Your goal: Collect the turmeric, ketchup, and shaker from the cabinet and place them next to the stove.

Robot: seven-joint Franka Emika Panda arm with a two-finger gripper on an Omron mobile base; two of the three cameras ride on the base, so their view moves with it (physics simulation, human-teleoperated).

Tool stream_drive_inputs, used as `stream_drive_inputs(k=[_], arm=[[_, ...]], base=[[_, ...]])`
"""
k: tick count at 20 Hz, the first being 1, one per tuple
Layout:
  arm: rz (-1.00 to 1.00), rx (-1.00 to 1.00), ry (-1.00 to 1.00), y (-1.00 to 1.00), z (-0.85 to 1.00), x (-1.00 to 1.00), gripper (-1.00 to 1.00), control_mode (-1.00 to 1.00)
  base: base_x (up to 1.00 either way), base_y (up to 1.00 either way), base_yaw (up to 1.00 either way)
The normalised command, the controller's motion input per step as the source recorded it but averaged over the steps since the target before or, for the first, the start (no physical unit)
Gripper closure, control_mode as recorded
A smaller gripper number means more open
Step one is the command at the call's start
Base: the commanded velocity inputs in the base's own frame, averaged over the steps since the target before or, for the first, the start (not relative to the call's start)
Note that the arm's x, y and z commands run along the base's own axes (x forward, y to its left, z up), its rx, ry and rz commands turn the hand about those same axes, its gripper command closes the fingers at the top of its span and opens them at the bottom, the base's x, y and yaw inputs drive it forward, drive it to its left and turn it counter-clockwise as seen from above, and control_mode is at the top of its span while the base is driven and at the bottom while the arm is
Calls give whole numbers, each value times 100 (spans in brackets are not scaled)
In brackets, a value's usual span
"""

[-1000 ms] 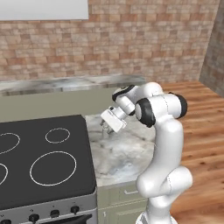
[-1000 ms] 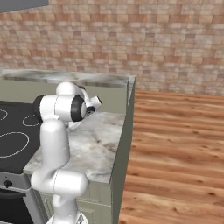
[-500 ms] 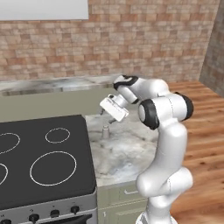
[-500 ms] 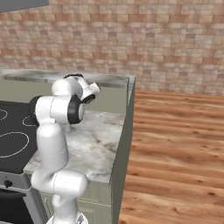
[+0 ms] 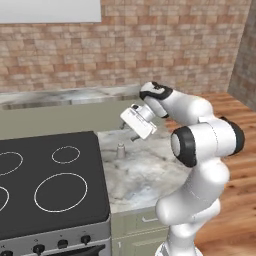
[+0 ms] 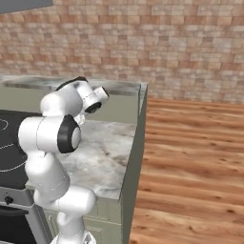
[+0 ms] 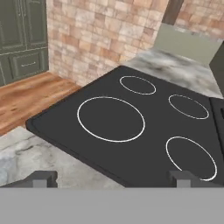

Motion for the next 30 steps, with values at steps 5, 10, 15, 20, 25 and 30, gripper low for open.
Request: stream_drive_inputs(k=[5, 10, 15, 20, 25, 30], arm=[[-29, 0, 0, -1, 12, -100, -100, -100], [-39, -1, 9, 0, -1, -88, -100, -100], [-44, -1, 14, 0, -3, -73, -100, -100], [-49, 0, 22, 0, 10, -42, -100, -100], [-49, 0, 23, 0, 14, -37, -100, -100], [-50, 0, 24, 0, 6, -33, -100, -100]], base=[[0, 0, 0], [0, 0, 0], [0, 0, 0], [0, 0, 0], [0, 0, 0], [0, 0, 0]])
